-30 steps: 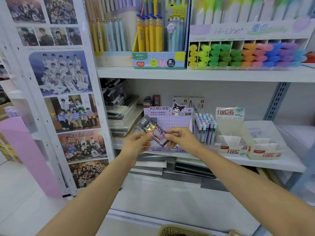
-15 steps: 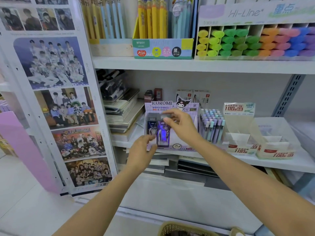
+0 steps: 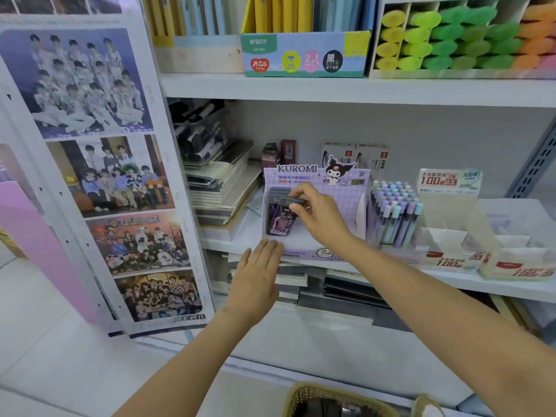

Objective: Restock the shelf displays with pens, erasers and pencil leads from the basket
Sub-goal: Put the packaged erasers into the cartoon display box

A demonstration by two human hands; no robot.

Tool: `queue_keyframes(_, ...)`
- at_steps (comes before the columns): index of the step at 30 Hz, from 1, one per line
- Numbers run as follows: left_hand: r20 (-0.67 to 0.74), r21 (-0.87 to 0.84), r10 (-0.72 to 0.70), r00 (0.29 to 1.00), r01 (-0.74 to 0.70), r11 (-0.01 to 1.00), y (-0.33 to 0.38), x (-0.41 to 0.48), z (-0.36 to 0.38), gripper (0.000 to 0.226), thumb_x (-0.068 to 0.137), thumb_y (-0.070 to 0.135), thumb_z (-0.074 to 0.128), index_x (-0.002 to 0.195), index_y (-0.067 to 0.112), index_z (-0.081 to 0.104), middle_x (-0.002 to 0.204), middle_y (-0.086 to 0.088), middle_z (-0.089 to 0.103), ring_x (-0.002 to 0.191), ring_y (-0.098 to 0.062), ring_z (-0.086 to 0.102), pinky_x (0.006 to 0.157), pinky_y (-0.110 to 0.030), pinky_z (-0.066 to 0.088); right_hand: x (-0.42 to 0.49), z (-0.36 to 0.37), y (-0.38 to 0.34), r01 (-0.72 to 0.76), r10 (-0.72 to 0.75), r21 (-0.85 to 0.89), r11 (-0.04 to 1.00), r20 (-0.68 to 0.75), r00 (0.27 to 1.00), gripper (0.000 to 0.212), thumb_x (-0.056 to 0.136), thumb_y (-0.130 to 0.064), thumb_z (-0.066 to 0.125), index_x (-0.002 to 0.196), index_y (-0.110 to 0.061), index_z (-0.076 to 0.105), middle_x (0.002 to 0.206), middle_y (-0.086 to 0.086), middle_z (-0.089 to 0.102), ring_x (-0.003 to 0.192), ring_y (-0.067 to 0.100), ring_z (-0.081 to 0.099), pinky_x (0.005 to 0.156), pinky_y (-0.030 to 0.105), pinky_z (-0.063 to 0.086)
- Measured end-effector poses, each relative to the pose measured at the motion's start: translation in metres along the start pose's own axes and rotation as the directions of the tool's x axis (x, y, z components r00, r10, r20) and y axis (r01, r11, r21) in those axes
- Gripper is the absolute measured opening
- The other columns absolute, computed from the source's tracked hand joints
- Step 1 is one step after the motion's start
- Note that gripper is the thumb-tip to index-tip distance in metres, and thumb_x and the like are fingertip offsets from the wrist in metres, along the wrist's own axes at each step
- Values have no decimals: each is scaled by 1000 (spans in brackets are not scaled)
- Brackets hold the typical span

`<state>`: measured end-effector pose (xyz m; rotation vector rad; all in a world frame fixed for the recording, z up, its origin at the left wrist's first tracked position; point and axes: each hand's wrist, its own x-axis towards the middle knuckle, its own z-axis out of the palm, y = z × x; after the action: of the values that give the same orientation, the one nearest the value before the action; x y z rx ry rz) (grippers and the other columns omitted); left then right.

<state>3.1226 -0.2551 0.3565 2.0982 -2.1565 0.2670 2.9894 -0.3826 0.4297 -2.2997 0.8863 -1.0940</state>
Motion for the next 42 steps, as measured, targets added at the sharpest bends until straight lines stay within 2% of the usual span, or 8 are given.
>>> queue_keyframes(10,21,23,9,1000,-10,1000,-1,-2,-3,78,97,29,45,155,18,-6,163,1,-2,150,-17,-7,122,-41,4,12,18,-18,107,-101,-157,982,46,994,34,91,-4,59,123,-15,56,119,2,62,100,15,57,91,34,49)
queue_keyframes(13,44,47,12,999,-14,999,-2,-3,-5,78,98,30,44,154,17,-10,163,0,-4,150,-17,-8,121,-43,5,2,24,-10,197,-214,-333,922,-16,977,38,91,-3,58,128,-11,57,135,7,54,127,23,46,110,39,36)
queue_keyframes(16,61,52,12,998,-15,999,-2,-3,-5,79,99,31,44,154,17,-12,163,-1,-5,149,-18,-9,121,-43,6,-7,25,-2,154,-133,-377,913,82,988,55,94,-6,55,146,-13,39,154,3,34,146,18,23,121,36,18)
queue_keyframes(22,65,-21,30,997,-29,999,-3,0,-11,78,99,32,47,155,19,-7,163,1,-6,149,-16,-8,121,-38,3,-6,19,-3,121,-55,-356,926,190,980,65,96,-13,54,152,-14,22,161,1,16,148,16,11,121,38,16)
queue_keyframes(25,-36,-110,25,999,-29,994,0,-5,-9,73,97,26,48,155,16,5,163,-4,-1,150,-19,-2,121,-38,8,-28,18,-5,133,-107,-267,954,109,988,61,97,-16,53,151,-12,26,159,3,20,146,16,18,119,32,17)
queue_keyframes(31,-281,-332,-63,958,-35,943,29,-52,62,53,76,-3,63,128,5,56,134,-15,51,118,-33,51,92,-41,42,-138,47,30,121,-119,-108,987,23,993,36,94,-8,51,131,-9,54,133,6,53,126,19,46,107,29,33)
queue_keyframes(36,247,-394,-22,969,122,911,59,-113,182,44,88,10,57,131,15,53,143,-7,45,129,-29,43,99,-39,38,-257,94,106,-235,251,-89,968,291,923,27,98,-11,48,122,-15,59,118,-1,59,105,12,56,94,28,41)
queue_keyframes(42,778,-282,95,621,210,936,86,-192,304,59,98,26,42,152,16,18,161,-1,13,147,-19,13,114,-37,26,-387,142,193,-669,700,-275,690,489,520,31,97,-15,52,128,-16,53,123,2,58,102,13,58,91,31,49)
